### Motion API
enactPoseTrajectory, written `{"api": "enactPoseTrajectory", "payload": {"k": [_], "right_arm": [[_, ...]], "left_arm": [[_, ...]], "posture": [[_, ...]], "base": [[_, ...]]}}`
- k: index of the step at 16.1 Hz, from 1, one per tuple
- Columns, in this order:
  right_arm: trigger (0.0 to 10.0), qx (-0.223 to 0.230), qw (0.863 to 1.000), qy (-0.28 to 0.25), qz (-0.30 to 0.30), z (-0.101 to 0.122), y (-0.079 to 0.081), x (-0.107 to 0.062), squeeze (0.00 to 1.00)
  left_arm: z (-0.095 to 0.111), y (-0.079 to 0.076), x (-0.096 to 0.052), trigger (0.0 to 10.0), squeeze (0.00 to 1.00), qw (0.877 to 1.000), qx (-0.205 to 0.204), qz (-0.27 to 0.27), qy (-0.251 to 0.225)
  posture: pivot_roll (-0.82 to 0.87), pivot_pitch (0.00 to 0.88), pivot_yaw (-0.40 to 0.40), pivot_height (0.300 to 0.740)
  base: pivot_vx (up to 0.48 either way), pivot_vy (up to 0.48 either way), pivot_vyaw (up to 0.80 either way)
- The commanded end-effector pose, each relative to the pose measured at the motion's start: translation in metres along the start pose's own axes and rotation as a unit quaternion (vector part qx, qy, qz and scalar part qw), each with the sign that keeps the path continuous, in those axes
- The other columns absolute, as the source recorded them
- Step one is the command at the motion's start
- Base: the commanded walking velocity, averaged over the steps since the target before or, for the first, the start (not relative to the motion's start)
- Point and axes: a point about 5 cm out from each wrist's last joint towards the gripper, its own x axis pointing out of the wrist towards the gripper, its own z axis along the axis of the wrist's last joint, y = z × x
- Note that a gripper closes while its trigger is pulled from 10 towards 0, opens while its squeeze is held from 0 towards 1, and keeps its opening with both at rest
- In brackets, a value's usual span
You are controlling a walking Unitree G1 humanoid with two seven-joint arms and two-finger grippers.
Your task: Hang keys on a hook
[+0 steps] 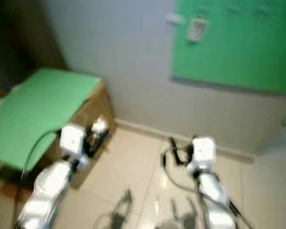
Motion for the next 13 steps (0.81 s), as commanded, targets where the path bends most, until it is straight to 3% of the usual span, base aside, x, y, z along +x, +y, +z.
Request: {"api": "enactPoseTrajectory", "payload": {"k": [1, 2, 4, 7, 9, 13], "right_arm": [[10.0, 0.004, 1.0, -0.018, 0.009, 0.007, 0.006, 0.005, 0.0], [10.0, 0.006, 1.0, -0.012, 0.016, 0.006, 0.008, 0.006, 0.0], [10.0, -0.017, 0.995, 0.029, 0.094, 0.0, 0.023, 0.007, 0.0], [10.0, 0.003, 0.99, 0.034, 0.138, 0.008, 0.027, 0.012, 0.0], [10.0, 0.004, 0.981, 0.032, 0.194, 0.025, 0.03, 0.019, 0.0], [10.0, -0.005, 0.968, 0.016, 0.25, 0.053, 0.034, 0.026, 0.0]], "left_arm": [[-0.001, 0.008, -0.004, 0.0, 0.0, 1.0, 0.011, 0.006, 0.003], [0.001, 0.01, -0.002, 0.0, 0.0, 1.0, 0.014, 0.003, 0.003], [0.011, 0.025, 0.009, 0.0, 0.0, 0.999, 0.029, -0.018, 0.011], [0.019, 0.036, 0.019, 0.0, 0.0, 0.998, 0.032, -0.043, 0.013], [0.029, 0.039, 0.031, 0.0, 0.0, 0.995, 0.02, -0.096, 0.013], [0.037, 0.043, 0.043, 0.0, 0.0, 0.991, 0.011, -0.135, 0.015]], "posture": [[-0.24, 0.012, 0.113, 0.74], [-0.24, 0.012, 0.117, 0.74], [-0.25, 0.009, 0.127, 0.74], [-0.25, 0.002, 0.137, 0.74], [-0.26, 0.0, 0.153, 0.74], [-0.28, 0.0, 0.171, 0.74]], "base": [[0.0, 0.0, 0.0], [0.0, 0.0, 0.0], [0.0, 0.0, 0.0], [0.0, 0.0, 0.0], [0.0, 0.0, 0.0], [0.0, 0.0, 0.0]]}}
